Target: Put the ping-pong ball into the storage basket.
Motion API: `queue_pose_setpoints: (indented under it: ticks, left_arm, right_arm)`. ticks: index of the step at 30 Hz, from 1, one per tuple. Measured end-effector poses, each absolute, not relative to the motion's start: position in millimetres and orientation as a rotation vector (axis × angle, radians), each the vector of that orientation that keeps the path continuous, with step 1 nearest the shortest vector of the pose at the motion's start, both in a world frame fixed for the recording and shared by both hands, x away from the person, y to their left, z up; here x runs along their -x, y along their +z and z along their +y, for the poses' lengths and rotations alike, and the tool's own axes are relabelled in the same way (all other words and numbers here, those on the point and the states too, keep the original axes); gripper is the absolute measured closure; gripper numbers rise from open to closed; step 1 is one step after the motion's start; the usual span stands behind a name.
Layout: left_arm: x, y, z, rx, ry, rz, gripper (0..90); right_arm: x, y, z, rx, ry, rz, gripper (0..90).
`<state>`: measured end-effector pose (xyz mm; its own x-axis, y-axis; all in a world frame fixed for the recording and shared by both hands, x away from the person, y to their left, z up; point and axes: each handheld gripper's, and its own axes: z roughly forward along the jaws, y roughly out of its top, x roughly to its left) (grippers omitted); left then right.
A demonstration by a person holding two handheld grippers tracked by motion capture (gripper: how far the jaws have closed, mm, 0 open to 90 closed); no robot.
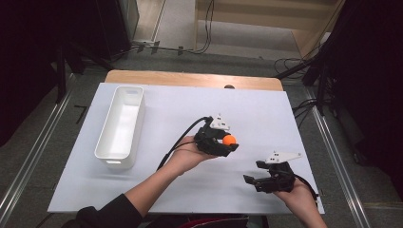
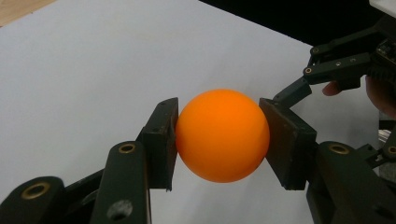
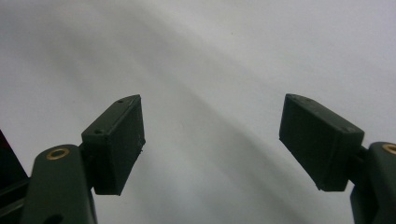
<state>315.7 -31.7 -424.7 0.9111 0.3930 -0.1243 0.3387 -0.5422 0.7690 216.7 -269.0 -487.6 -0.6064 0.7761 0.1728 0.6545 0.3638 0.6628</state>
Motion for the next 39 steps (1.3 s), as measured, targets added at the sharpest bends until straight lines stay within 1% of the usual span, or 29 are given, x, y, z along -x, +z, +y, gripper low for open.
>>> queue_pose_setpoints:
  ticks: [39]
  left_arm:
    - [-333,-412,5,-2.167,0.081,0.611,48.7]
  right_arm:
    - [-218,-487,-267,-1.291,1.08,2.454,20.7]
